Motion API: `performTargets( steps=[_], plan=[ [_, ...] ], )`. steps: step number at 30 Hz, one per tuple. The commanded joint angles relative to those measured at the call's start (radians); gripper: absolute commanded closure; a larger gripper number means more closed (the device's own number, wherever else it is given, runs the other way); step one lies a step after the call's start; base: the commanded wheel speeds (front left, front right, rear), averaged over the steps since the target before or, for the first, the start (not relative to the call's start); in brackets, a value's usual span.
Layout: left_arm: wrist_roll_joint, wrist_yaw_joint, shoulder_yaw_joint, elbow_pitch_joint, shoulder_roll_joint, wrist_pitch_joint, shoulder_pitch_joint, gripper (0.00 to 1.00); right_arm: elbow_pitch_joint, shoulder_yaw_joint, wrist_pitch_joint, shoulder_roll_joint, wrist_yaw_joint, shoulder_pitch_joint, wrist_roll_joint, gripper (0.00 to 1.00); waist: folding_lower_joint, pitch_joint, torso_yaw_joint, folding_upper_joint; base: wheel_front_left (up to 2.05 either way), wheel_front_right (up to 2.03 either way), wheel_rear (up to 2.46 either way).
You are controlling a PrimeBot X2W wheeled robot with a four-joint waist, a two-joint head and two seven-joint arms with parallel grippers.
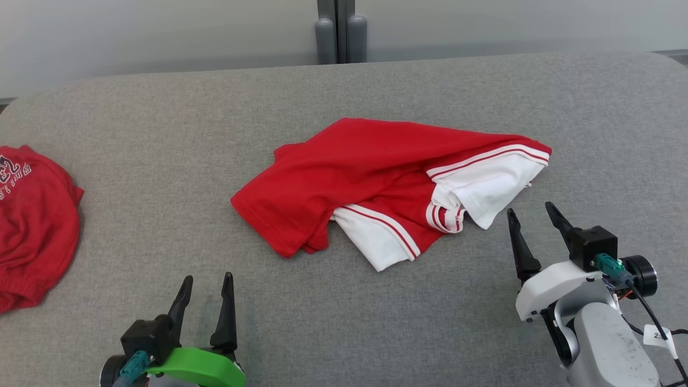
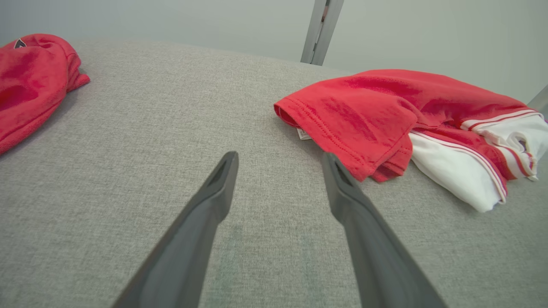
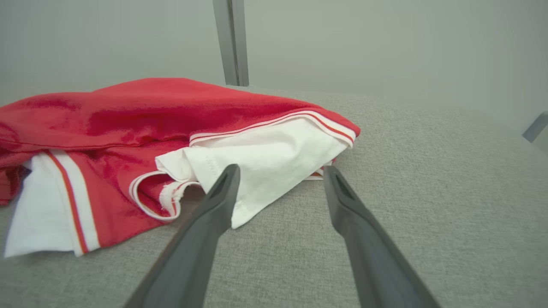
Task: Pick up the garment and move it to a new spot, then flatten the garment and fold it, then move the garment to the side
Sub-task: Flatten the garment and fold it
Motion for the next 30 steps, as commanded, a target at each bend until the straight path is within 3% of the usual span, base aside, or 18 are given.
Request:
performTargets(
  steps=[1,16,18,20,24,30],
  plan=[
    [-0.010,-0.003,-0.006,-0.005,0.013,-0.001,-0.020,0.00,0.017,0.002,-0.002,-0.004,-0.001,-0.020,-0.016,0.00,0.0000,0.025,0.019,-0.0001,0.00,0.00,0.00],
    [-0.048,-0.003,-0.045,-0.005,0.051,-0.001,-0.068,0.00,0.247,-0.001,-0.001,-0.004,-0.001,-0.128,0.001,0.00,0.0000,0.115,0.085,-0.0001,0.00,0.00,0.00],
    [-0.049,-0.003,-0.043,-0.005,0.051,-0.001,-0.067,0.00,0.265,0.016,0.000,-0.003,-0.001,-0.126,0.004,0.22,0.0000,0.117,0.086,-0.0001,0.00,0.00,0.00],
    [-0.049,-0.003,-0.040,-0.003,0.051,-0.001,-0.066,0.00,0.285,0.024,0.005,-0.002,0.000,-0.121,0.006,1.00,0.0000,0.115,0.085,-0.0001,0.00,0.00,0.00],
    [-0.045,-0.003,-0.033,0.001,0.047,-0.001,-0.051,0.00,0.286,0.019,0.005,-0.004,-0.001,-0.100,0.015,1.00,0.0000,0.102,0.076,-0.0001,0.00,0.00,0.00],
    [-0.034,-0.003,-0.030,0.000,0.037,-0.001,-0.035,0.00,0.182,-0.049,-0.001,-0.005,-0.001,-0.052,0.040,1.00,0.0000,0.063,0.045,-0.0001,0.00,0.00,0.00]
  ],
)
